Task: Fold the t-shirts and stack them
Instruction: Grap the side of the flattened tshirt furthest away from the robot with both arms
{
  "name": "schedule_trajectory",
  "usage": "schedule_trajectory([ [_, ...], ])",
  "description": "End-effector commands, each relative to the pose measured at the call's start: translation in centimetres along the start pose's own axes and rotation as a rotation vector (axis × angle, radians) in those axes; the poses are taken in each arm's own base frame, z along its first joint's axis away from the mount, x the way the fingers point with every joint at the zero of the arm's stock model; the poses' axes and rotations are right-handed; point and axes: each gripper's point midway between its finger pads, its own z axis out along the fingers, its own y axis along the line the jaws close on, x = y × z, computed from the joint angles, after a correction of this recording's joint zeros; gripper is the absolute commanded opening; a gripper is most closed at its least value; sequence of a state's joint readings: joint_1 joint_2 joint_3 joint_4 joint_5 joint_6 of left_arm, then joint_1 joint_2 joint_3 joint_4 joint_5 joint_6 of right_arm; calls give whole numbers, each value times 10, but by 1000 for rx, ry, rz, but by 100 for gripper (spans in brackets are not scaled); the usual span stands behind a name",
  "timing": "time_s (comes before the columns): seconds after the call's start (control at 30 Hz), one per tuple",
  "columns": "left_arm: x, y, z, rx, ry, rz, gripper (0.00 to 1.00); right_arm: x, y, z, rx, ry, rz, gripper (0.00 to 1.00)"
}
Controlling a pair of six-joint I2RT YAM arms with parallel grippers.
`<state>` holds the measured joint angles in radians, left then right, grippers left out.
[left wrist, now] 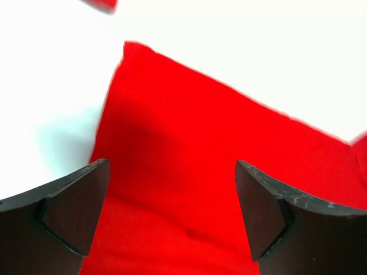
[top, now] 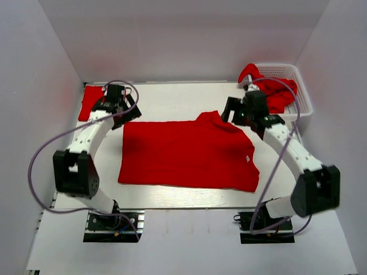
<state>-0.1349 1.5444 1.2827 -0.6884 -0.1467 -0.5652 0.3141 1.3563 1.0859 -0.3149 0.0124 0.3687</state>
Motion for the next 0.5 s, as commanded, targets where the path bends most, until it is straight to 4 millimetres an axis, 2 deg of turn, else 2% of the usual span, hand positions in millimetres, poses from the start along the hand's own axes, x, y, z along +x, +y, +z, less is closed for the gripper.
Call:
schedule_trajectory([
  [0.0,-15,19,23,-130,13,13,100,-38,-28,34,196,-38,-39,90],
  [0.03,-12,22,41,-143,45,9,100,-37,-32,40,219,-5,-48,90],
  [0.07,-21,16,46,-136,35,16,100,-41,-35,45,242,4,-58,90],
  [0.1,-24,18,53,-139,46,7,100,-62,-34,66,264,-6,-82,90],
  [0.13,-32,17,60,-132,38,-5,100,-63,-42,71,299,14,-88,90],
  [0.17,-32,16,66,-135,44,-4,100,-71,-44,86,317,16,-97,90],
  [0.2,-25,19,81,-143,83,-7,100,-59,-50,101,332,74,-114,90],
  [0.23,-31,22,87,-148,81,-6,100,-64,-48,116,322,80,-121,90],
  [0.27,-29,23,93,-150,85,-5,100,-78,-42,121,304,58,-137,90],
  [0.3,-31,21,99,-147,80,-6,100,-70,-45,135,302,86,-147,90],
  [0.33,-28,28,109,-165,97,-13,100,-86,-36,140,266,61,-169,90],
  [0.4,-31,27,119,-145,96,-13,100,-67,-45,166,277,116,-178,90],
  [0.43,-27,26,129,-141,109,-12,100,-78,-40,168,263,97,-187,90],
  [0.47,-29,25,132,-141,109,-12,100,-71,-45,177,281,114,-189,90],
])
